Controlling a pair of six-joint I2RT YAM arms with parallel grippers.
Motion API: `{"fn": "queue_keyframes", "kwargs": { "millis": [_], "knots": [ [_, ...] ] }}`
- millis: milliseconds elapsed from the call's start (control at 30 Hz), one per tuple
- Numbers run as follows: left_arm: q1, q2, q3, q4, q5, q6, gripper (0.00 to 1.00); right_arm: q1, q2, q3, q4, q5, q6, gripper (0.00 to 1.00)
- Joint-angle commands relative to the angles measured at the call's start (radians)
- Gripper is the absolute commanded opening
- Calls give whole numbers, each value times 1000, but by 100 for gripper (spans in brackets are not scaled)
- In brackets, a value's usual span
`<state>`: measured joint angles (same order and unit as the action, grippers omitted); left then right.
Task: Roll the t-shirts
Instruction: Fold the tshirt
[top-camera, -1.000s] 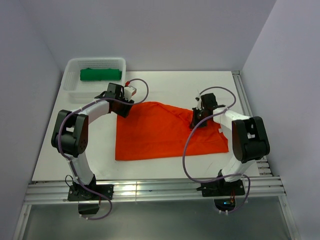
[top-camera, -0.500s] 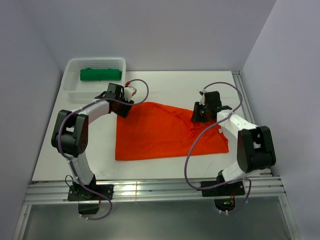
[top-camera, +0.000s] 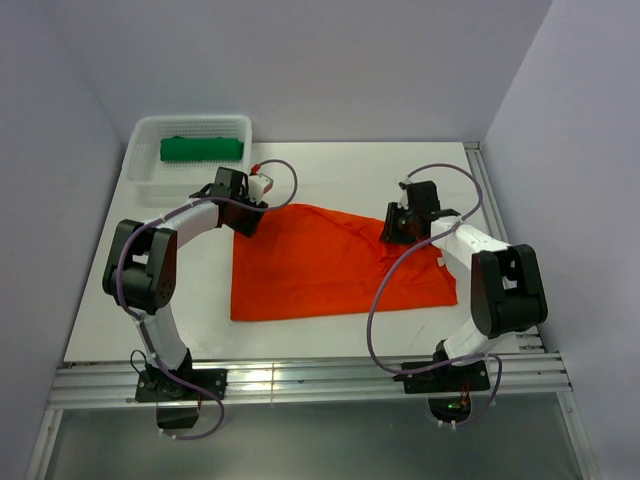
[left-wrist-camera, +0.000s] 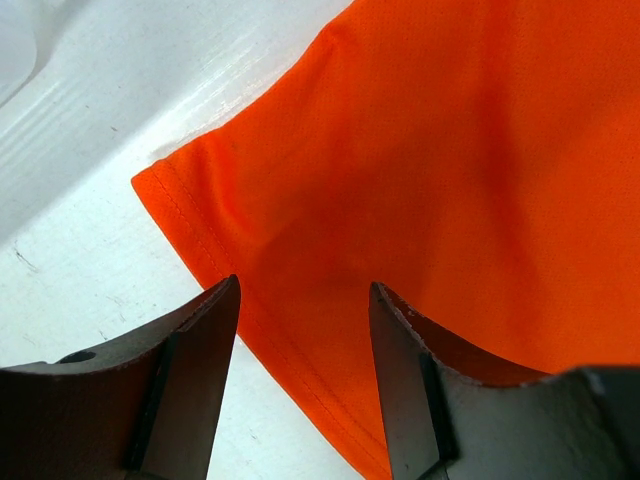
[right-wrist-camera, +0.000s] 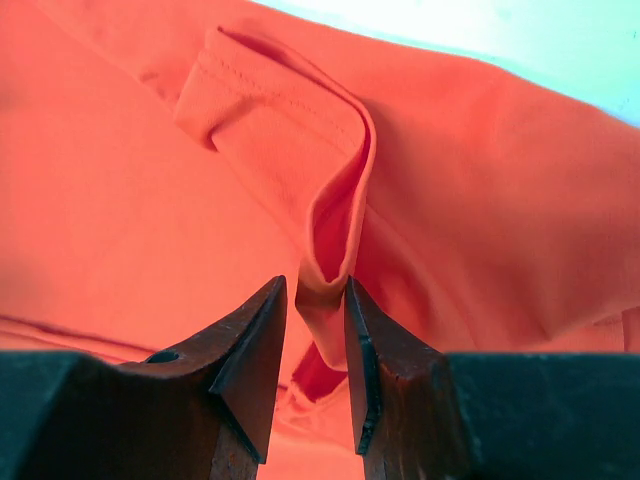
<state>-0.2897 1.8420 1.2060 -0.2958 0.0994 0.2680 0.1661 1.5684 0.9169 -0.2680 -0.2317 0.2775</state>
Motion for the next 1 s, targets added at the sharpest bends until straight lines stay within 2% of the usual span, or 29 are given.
{"fn": "queue_keyframes", "kwargs": {
  "millis": [0, 433, 733, 867, 967],
  "knots": [
    [-5, -46, -6, 21, -3, 10, 60, -2, 19, 48, 44, 20, 29, 37],
    [-5, -47, -10, 23, -6, 11, 60, -23, 35, 102, 36, 51, 62, 32],
    [-5, -46, -3, 23, -7, 10, 60, -27, 36, 106, 18, 48, 46, 13],
    [-5, -49, -6, 26, -10, 10, 60, -28, 35, 118, 3, 74, 46, 0],
    [-5, -50, -11, 30, -13, 11, 60, -48, 48, 167, -26, 95, 37, 0]
  ]
}}
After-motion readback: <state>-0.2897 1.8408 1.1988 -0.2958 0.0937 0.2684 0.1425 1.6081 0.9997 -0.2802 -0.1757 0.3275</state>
